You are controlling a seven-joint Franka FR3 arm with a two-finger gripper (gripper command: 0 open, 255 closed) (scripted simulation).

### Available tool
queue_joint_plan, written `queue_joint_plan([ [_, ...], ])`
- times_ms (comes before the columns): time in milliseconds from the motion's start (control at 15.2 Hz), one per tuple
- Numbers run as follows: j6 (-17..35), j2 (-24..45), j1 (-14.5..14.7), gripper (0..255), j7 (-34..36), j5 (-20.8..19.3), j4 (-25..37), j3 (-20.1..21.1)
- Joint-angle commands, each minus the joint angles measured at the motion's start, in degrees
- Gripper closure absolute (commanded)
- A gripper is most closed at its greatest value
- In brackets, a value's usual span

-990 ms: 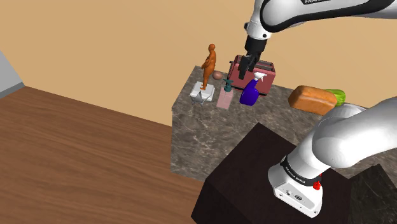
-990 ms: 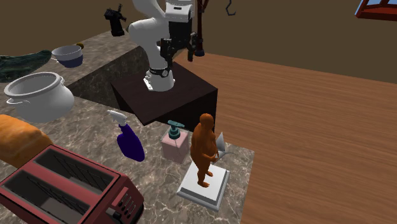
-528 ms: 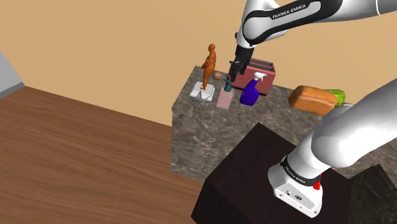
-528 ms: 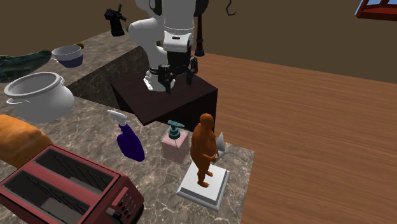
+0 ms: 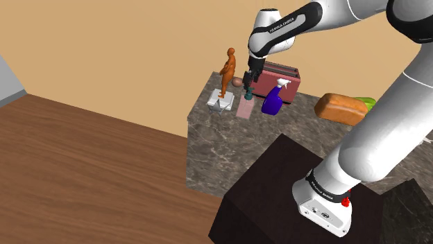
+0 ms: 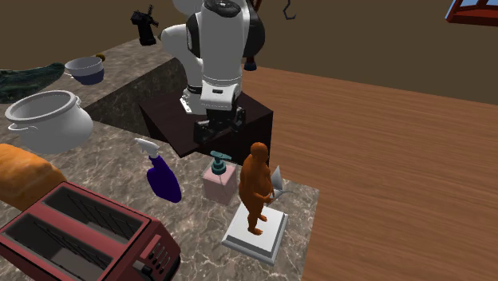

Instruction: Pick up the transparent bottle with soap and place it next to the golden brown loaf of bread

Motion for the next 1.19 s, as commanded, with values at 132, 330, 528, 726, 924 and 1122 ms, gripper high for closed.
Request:
queue_joint_plan([
  [132, 2.6, 3.3, -0.6, 0, -1.2, 0.7, 0.9, -0.4],
  [330, 4.8, 4.8, -0.8, 0, -1.5, 1.0, 0.2, -0.4],
  [528, 6.6, 6.2, -1.0, 0, -1.8, 1.4, -0.3, -0.4],
  [726, 6.6, 6.2, -1.0, 0, -1.8, 1.4, -0.3, -0.4],
  [924, 6.6, 6.2, -1.0, 0, -1.8, 1.4, -0.3, -0.4],
  [1122, 6.6, 6.2, -1.0, 255, -1.8, 1.4, -0.3, -0.4],
])
